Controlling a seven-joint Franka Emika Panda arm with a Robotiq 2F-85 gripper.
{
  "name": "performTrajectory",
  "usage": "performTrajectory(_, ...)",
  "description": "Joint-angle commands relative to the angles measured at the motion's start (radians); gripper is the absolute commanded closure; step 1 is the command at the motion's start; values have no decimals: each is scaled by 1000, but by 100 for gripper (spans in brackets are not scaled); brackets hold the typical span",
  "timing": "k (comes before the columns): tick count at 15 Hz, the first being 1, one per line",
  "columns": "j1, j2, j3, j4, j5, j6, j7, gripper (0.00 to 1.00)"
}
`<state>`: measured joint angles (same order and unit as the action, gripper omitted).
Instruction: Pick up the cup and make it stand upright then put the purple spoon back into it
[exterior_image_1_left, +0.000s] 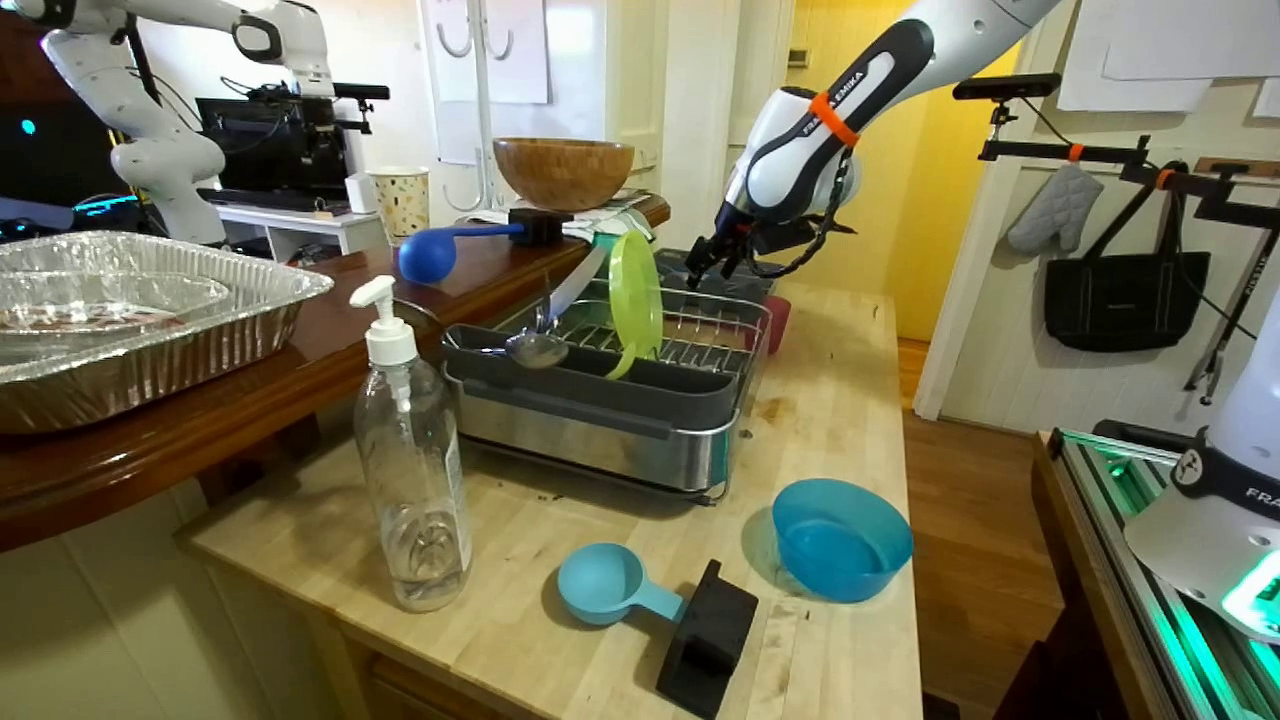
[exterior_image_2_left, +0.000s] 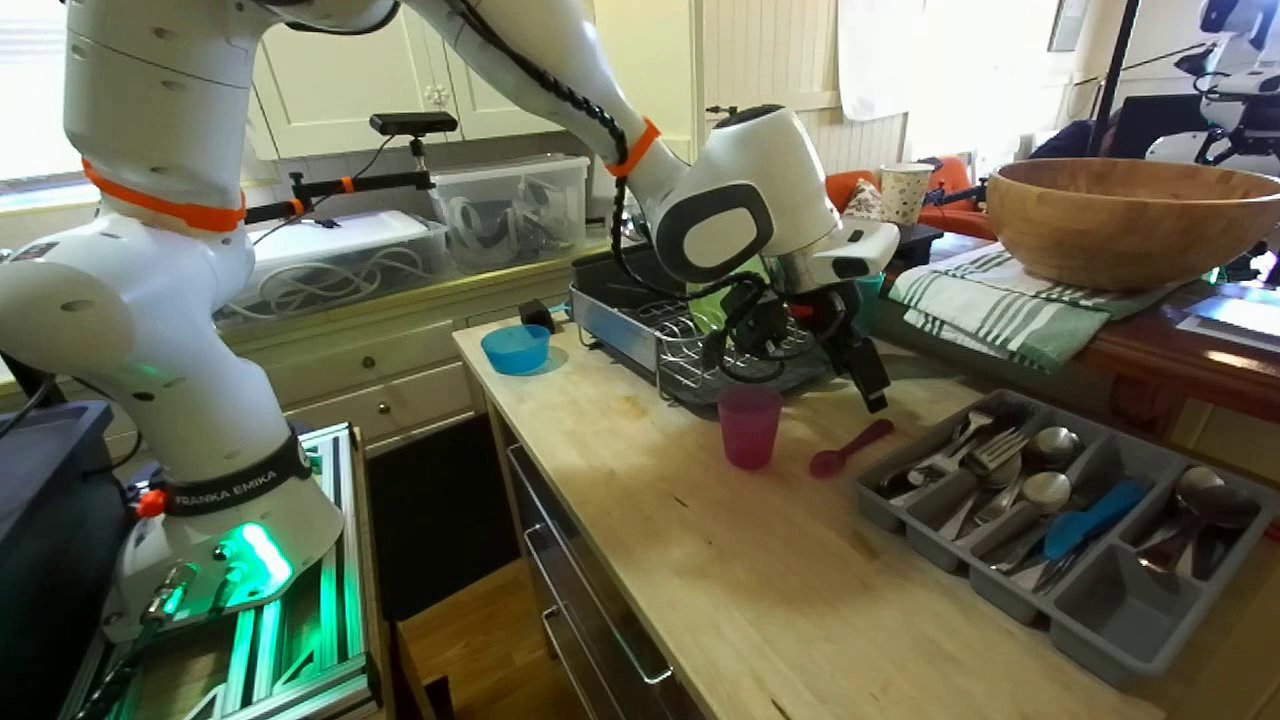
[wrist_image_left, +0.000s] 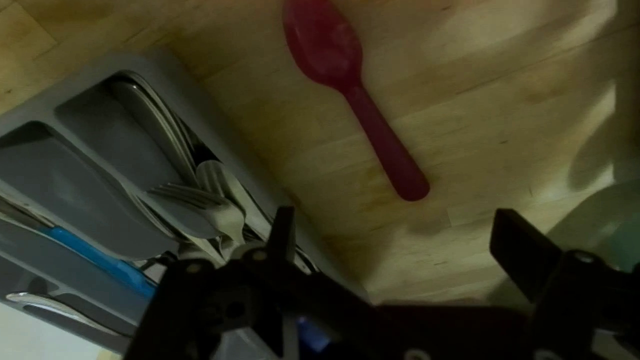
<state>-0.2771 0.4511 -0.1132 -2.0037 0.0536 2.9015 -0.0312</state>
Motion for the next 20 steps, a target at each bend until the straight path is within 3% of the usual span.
performTrajectory(1,-28,64,32,55,9,-3,-79,0)
performTrajectory(10,-93,130,90,69,19,44,-185,0)
performTrajectory(18,-135,151,129,71,28,50,-198,0)
performTrajectory(19,-135,152,129,73,28,48,-196,3)
performTrajectory(20,-135,154,129,74,28,47,-193,15)
